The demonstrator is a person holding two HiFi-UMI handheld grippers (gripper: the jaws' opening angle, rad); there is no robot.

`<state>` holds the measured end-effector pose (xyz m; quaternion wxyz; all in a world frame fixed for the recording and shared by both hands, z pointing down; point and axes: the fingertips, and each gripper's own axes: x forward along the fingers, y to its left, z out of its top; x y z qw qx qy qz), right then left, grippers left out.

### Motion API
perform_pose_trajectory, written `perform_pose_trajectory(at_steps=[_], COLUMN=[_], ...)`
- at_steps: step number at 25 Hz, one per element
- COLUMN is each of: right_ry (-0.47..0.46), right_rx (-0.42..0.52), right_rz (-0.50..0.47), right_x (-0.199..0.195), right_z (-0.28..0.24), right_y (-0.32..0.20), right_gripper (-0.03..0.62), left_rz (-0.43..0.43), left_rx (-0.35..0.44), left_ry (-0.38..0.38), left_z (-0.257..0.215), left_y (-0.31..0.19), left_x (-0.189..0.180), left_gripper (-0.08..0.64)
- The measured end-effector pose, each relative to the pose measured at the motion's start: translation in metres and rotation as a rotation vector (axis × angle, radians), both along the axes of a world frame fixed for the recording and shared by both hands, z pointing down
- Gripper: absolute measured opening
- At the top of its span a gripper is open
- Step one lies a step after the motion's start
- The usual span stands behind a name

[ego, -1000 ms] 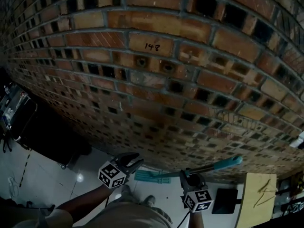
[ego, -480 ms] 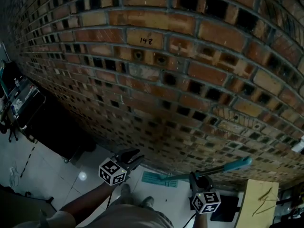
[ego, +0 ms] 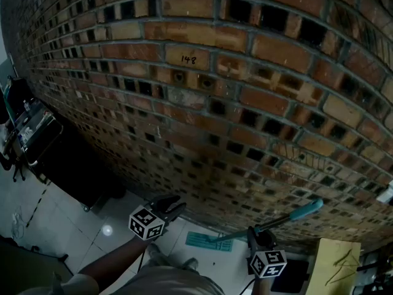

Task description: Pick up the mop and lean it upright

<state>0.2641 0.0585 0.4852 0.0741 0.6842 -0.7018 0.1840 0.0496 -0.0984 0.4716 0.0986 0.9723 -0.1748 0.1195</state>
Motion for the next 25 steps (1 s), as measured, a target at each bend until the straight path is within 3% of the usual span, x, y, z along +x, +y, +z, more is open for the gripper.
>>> perform_pose_trajectory(at_steps=[12,25], right_ry=[0.019,0.001], right_rx=[0.01,-0.007], right_rz=[0.035,0.085], right_x=[0.022,0.015], right_z=[-0.006,-0.007], right_y=[-0.01,-0.018], right_gripper=[0.104,0.104], left_rz=[0.033,0.104], left_rx=[0.007,-0.022], left_ry=[0.016,-0.015], left_z=[-0.002,0.01], left_y=[-0.013,-0.022], left_x=[0.028,0.04], left_gripper=[0.144,0.143])
